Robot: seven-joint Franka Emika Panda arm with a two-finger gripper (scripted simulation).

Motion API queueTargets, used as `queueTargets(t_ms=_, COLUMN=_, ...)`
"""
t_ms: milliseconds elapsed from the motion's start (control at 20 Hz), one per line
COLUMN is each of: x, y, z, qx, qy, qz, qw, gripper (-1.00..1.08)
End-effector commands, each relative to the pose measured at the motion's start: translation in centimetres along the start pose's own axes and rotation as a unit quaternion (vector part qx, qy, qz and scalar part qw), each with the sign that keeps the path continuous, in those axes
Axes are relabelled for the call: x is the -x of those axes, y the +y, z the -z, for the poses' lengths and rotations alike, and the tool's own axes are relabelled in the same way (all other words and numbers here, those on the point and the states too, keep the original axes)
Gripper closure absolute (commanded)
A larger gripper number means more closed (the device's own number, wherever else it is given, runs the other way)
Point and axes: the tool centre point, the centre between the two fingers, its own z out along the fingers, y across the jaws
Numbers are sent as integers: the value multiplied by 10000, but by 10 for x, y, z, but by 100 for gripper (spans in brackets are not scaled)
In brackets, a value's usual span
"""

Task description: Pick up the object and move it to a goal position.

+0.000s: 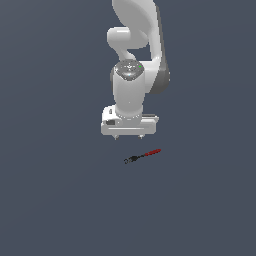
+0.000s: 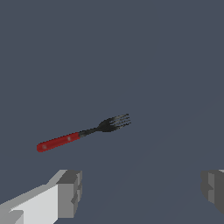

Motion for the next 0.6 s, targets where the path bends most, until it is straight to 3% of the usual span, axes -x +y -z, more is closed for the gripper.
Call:
queueTargets(t_ms=0, x=0, y=-2, z=-3, qx=-8, qy=-4, qz=-156, qw=9999, gripper=-92)
queueTargets(t_ms=550, x=-3, y=-18, z=-24, qx=-50, qy=-29, qz=-1316, qw=9913, gripper=-92)
